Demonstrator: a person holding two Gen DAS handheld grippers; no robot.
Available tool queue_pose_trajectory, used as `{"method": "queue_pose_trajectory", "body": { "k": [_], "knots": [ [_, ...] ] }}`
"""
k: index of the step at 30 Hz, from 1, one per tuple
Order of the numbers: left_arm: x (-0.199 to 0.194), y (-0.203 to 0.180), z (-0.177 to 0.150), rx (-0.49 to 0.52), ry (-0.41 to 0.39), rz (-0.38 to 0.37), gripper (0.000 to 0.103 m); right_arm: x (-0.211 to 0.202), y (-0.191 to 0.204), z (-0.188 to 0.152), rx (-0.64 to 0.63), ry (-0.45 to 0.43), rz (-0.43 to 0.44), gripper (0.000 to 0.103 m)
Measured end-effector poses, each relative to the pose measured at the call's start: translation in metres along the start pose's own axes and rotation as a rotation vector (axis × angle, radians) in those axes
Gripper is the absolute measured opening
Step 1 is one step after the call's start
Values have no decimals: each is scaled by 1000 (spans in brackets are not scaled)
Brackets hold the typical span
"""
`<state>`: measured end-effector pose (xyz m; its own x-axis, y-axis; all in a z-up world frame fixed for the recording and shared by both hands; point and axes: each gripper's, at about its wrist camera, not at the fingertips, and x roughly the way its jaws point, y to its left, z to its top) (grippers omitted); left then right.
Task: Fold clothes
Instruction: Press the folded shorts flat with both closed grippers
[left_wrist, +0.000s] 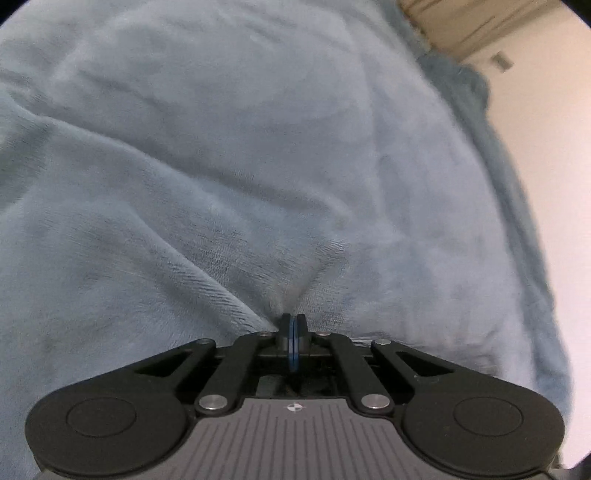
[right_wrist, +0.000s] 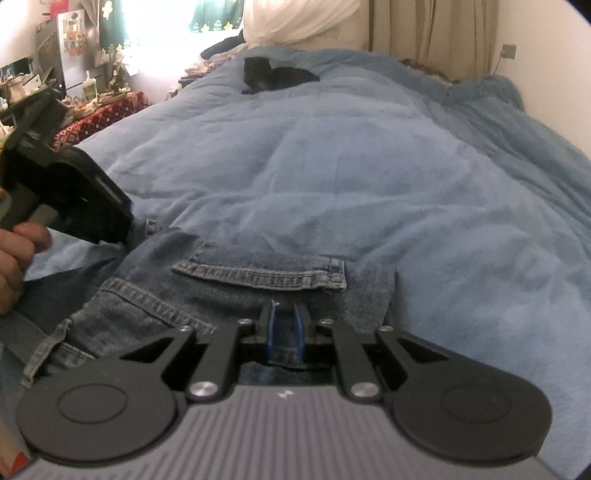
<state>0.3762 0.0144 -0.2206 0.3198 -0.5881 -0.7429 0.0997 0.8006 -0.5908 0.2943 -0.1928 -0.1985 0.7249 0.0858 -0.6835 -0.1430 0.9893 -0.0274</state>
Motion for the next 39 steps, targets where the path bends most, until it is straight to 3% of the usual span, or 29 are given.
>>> {"method": "queue_pose_trajectory", "body": {
  "k": [3, 7, 12, 16, 21, 31, 36, 39],
  "knots": [
    [-27, -7, -1, 7, -25, -66, 1, -10, 4, 3, -17, -25, 17, 12],
    [-39, -27, -10, 53, 13, -93, 1, -13, 7, 6, -8, -34, 31, 12],
    [-18, -36, -14, 96, 42, -13, 1, -10, 10, 6, 1, -29, 35, 12],
    [6, -24, -9, 39, 61, -18, 3, -3, 10, 5, 6, -11, 27, 12],
    [22, -16, -4, 48, 59, 8, 3, 2, 12, 8, 4, -6, 37, 12],
    [37, -12, 11, 23, 41, 22, 4, 14, 18, -12, -109, 6, 10, 12],
    [1, -17, 10, 47, 28, -5, 3, -4, 11, -12, -81, 16, 21, 13],
    [-32, -17, -3, 127, 5, 3, 13, -21, 10, -11, -62, -2, 20, 21]
  ]
}}
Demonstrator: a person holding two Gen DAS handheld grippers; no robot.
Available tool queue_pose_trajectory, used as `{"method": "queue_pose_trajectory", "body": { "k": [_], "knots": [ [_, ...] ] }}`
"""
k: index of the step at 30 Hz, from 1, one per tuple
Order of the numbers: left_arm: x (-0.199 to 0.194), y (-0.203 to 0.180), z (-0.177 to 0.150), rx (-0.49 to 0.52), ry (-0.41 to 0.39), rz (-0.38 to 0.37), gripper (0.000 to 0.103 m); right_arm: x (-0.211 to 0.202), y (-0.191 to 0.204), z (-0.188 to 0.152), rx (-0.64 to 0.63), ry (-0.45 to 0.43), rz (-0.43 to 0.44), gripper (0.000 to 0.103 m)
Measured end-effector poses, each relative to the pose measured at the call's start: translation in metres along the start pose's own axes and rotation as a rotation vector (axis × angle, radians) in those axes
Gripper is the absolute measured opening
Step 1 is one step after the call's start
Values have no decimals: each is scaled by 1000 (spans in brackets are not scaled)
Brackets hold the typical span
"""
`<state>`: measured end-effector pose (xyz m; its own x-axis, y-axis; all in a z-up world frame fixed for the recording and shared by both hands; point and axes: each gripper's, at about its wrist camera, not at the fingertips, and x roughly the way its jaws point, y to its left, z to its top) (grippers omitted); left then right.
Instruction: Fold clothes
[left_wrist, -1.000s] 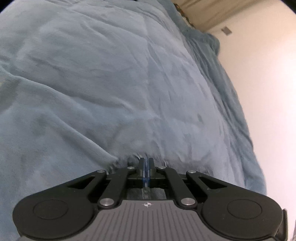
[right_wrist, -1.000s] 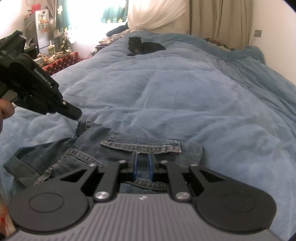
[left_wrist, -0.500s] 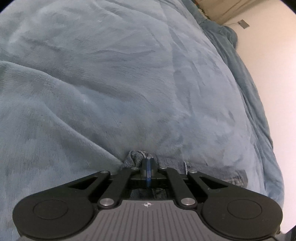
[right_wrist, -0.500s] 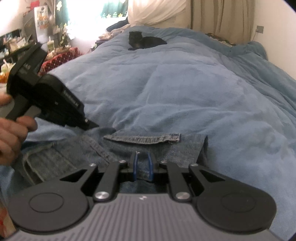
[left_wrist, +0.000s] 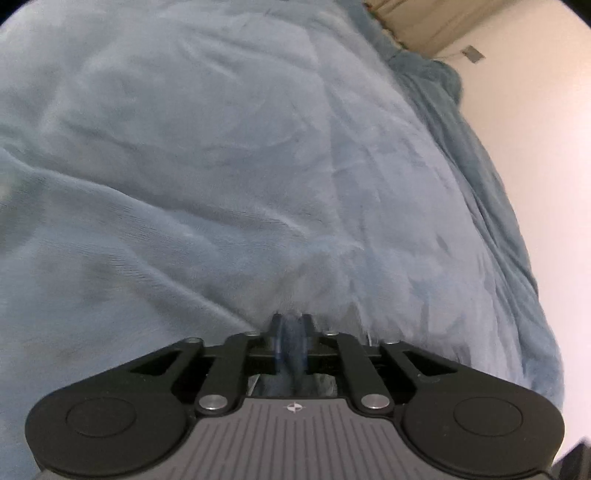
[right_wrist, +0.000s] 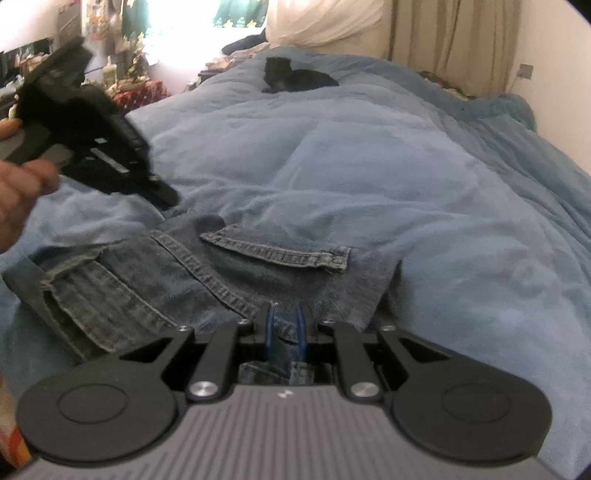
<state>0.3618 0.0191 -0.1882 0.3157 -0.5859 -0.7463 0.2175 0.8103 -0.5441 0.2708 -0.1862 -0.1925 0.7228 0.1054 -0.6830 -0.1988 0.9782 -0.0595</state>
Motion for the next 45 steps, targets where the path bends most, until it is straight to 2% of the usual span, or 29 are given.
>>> {"method": "queue_pose_trajectory", "body": {
  "k": [1, 3, 5, 7, 9, 12, 13, 14, 15, 18, 21, 26, 28, 31, 33, 35, 37, 41, 45],
  "knots": [
    [-9, 0, -6, 34, -6, 9, 21, -6, 1, 0, 5, -8, 9, 21],
    [-22, -1, -17, 112, -19, 53, 29, -16, 5, 2, 15, -28, 31, 22],
    [-29, -4, -30, 193, -19, 78, 29, -23, 9, 5, 18, -43, 52, 23],
    [-35, -3, -42, 245, 3, 48, 33, -26, 14, 10, 14, -53, 66, 25],
    [-36, 1, -52, 283, 29, 33, 36, -27, 20, 15, 10, -54, 69, 25],
    [-21, 4, -63, 324, 75, 64, 40, -26, 26, 18, 1, -46, 60, 25],
    [-17, 7, -66, 324, 82, 71, 36, -25, 28, 18, -2, -42, 54, 25],
    [-15, 10, -69, 315, 83, 70, 25, -26, 28, 17, 0, -37, 52, 25],
    [-14, 12, -71, 298, 80, 62, 9, -24, 27, 16, 4, -28, 49, 25],
    [-33, 18, -72, 178, 39, 4, 8, -8, 24, 10, 16, 25, 13, 25],
    [-53, 45, -81, -5, 7, -128, 8, 6, 17, -1, 31, 58, 8, 24],
    [-46, 77, -99, -156, 18, -177, 7, 11, 15, -2, 36, 67, 19, 23],
    [-52, 69, -95, -139, 4, -163, 7, 2, 24, 4, 1, 41, 14, 24],
    [-55, 53, -92, -43, -6, -100, 13, -8, 41, 18, -44, -6, 65, 24],
    [-54, 45, -92, 12, -9, -67, 16, -3, 52, 31, -39, -14, 109, 20],
    [-54, 47, -93, 20, -6, -59, 17, 7, 62, 44, -28, -10, 154, 16],
    [-53, 52, -94, 5, 2, -60, 19, 25, 72, 55, -41, 12, 170, 11],
    [-48, 57, -94, -10, 15, -55, 19, 72, 88, 75, -67, 80, 174, 10],
    [-37, 59, -99, -6, 15, -21, 20, 125, 84, 77, -70, 158, 161, 4]
  ]
}}
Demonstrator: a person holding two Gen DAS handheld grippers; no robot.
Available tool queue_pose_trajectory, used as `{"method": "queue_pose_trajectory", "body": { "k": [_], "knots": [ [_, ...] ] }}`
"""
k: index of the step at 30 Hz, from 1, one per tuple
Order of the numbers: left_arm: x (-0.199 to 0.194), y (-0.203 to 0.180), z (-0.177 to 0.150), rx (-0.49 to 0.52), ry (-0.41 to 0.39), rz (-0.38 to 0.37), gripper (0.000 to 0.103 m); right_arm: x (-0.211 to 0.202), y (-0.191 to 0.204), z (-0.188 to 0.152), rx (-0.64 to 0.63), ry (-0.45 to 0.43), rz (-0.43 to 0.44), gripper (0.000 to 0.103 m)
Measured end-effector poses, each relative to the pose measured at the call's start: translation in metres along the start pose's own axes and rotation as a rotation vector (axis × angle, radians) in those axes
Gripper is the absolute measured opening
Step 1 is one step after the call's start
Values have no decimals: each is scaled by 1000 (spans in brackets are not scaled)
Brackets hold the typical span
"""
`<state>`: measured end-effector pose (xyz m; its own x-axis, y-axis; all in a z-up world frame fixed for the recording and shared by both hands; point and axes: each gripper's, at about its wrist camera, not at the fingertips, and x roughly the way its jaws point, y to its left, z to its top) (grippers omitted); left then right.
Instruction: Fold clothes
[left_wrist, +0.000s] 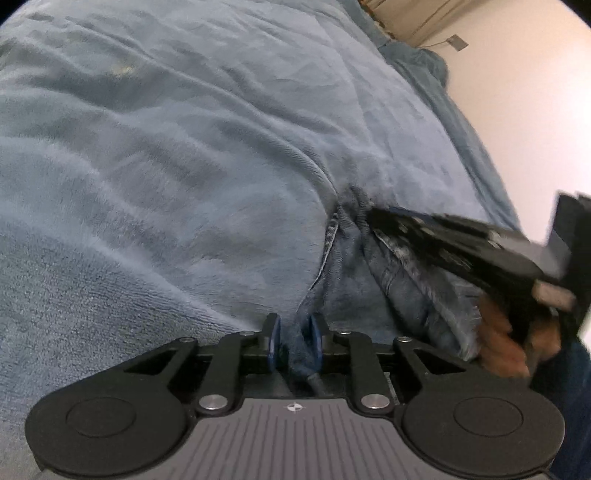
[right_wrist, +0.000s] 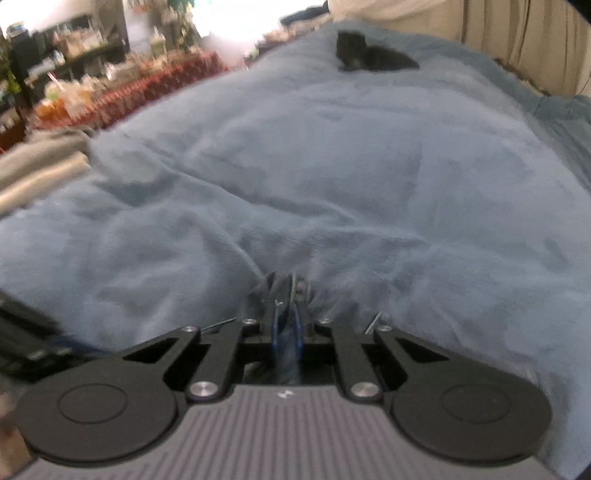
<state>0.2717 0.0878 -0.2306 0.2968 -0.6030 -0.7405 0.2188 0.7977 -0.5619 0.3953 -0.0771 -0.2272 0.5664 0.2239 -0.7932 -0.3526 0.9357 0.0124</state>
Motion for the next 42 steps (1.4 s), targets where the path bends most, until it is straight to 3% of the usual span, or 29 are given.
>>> {"method": "queue_pose_trajectory", "body": {
  "k": [5, 11, 15, 19, 25, 29, 34, 38, 42],
  "knots": [
    [4, 14, -6, -45, -8, -35, 20, 31, -24, -2, 77, 17, 69, 3],
    [-3, 5, -11, 9, -14, -4, 20, 39, -32, -2, 114, 22, 94, 3],
    [-14, 3, -10, 13, -7, 5, 20, 25, -20, 11, 127, 23, 53, 4],
    [-34, -14, -10, 49, -27, 25, 15, -20, -20, 9, 129, -32, 45, 5],
    [-54, -53, -4, 141, -66, 45, 11, -89, -42, -36, 142, -52, -38, 11],
    [-46, -81, 2, 200, -65, 33, 11, -118, -56, -77, 170, -44, -117, 11],
    [-27, -118, 13, 267, -57, -4, 11, -139, -69, -121, 222, -58, -164, 11],
    [-4, -147, 19, 307, -55, -44, 11, -146, -80, -140, 294, -81, -139, 13],
    [32, -155, 18, 337, -20, 3, 11, -139, -74, -148, 265, -88, -173, 13]
  ]
}}
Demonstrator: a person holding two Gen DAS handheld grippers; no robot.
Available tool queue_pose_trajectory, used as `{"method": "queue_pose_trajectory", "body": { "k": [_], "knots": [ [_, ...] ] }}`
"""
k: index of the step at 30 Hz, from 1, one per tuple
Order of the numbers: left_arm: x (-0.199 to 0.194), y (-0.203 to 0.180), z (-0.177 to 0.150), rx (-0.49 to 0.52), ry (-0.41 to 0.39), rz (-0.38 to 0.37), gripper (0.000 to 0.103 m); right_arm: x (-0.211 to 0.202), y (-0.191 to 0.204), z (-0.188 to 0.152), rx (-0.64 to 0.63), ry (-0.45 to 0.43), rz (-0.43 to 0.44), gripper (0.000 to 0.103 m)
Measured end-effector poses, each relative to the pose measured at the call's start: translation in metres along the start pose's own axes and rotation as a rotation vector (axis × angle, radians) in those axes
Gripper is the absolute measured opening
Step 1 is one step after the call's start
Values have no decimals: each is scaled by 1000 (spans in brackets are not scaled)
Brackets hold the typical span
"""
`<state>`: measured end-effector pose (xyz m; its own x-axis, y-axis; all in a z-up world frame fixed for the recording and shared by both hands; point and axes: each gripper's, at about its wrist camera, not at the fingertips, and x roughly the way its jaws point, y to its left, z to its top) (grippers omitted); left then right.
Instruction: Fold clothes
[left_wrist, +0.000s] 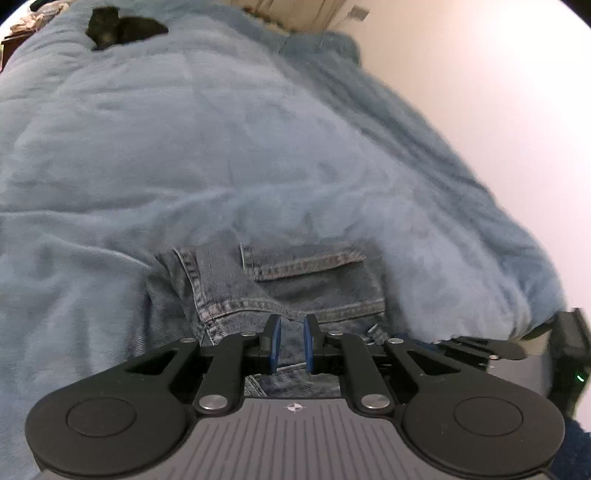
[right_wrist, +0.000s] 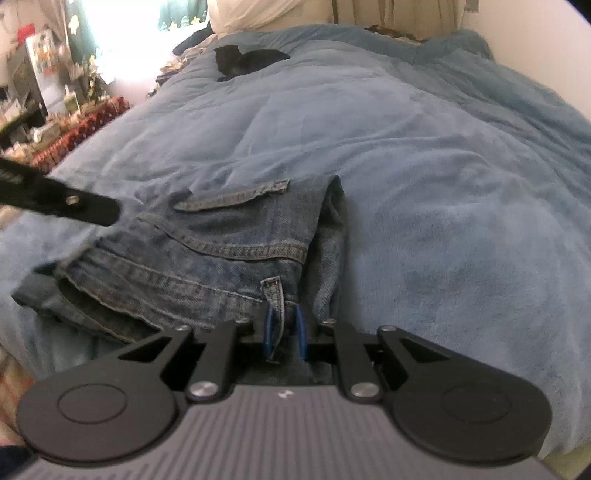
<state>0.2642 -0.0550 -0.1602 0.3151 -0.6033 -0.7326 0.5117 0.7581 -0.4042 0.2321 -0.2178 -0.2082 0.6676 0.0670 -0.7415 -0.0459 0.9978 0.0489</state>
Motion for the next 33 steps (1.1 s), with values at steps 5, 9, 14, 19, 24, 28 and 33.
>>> {"method": "queue_pose_trajectory", "body": {
  "k": [5, 9, 14, 19, 24, 28, 33],
  "knots": [
    [25, 17, -27, -21, 92, 26, 3, 0, -8, -13, 20, -1, 17, 13],
    [-5, 18, -33, -3, 48, 18, 9, -24, -11, -8, 23, -14, 50, 33],
    [-39, 31, -37, -13, 3, 84, 42, -60, -9, -6, -17, -76, 29, 69],
    [-55, 56, -40, -50, 13, 146, 58, -74, -13, -7, 13, -105, 27, 93],
    [-55, 87, -48, -129, 39, 194, 61, -55, -24, -14, 84, -65, 26, 102],
    [-50, 99, -54, -132, 22, 160, 65, -25, -30, -19, 102, 11, 15, 102],
    [-51, 108, -50, -150, 21, 107, 65, -21, -41, -28, 62, 16, 80, 102]
  ]
}}
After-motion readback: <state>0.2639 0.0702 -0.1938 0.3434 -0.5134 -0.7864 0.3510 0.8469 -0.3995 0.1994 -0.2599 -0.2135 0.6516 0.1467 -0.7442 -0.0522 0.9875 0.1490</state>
